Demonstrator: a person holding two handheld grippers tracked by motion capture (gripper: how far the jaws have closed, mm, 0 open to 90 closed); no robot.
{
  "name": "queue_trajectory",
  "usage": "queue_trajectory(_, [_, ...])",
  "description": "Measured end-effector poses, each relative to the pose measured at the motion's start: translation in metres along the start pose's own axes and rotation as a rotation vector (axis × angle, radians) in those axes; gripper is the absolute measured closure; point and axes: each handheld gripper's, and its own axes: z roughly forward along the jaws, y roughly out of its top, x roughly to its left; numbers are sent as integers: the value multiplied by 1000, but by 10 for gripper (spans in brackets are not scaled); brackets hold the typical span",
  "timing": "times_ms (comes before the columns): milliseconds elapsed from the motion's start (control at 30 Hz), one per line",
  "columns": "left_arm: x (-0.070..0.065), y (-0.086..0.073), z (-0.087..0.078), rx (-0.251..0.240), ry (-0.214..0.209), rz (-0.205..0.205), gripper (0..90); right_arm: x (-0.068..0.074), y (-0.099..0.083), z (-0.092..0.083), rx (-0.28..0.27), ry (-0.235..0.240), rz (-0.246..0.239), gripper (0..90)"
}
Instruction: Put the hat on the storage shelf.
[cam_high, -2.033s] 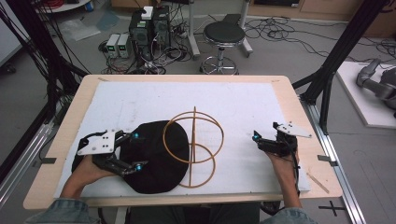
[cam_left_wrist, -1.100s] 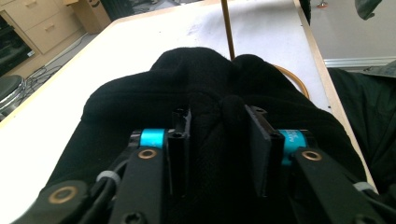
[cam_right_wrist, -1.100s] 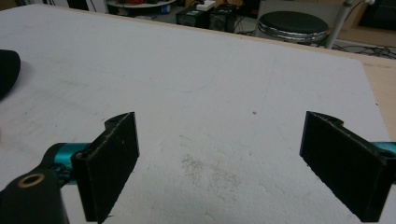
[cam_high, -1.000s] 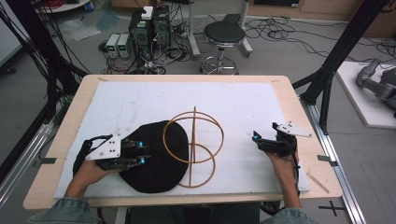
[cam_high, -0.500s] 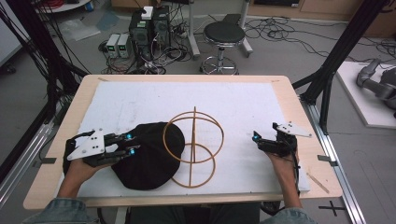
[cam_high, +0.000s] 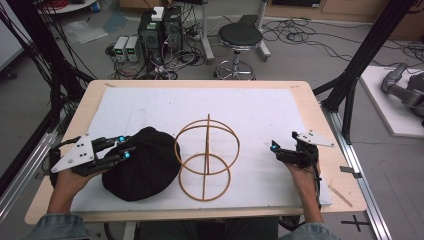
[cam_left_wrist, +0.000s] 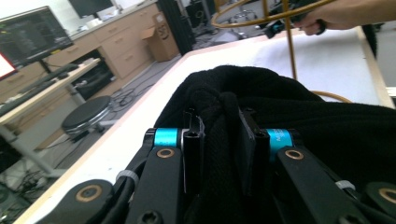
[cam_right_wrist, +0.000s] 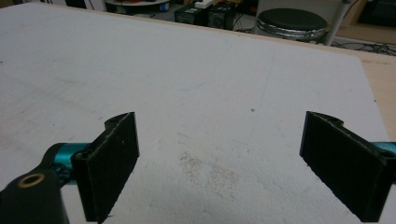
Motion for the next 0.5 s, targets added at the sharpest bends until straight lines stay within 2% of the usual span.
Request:
queue_trajectory(133, [3,4,-7,-16,33,-12,745,0,0,-1,0,-6,0,115])
queue_trajectory(233, [5,7,-11,-7,59,-11,746,-2,0,-2,1,-11,0,116])
queue_trajectory(400, [12,10,-19,-33,90,-31,746,-4,0,-2,0,-14,6,116])
queue_trajectory(500, [18,19,-23,-30,106,-30,745,-4,0,-3,-6,-12,15,115])
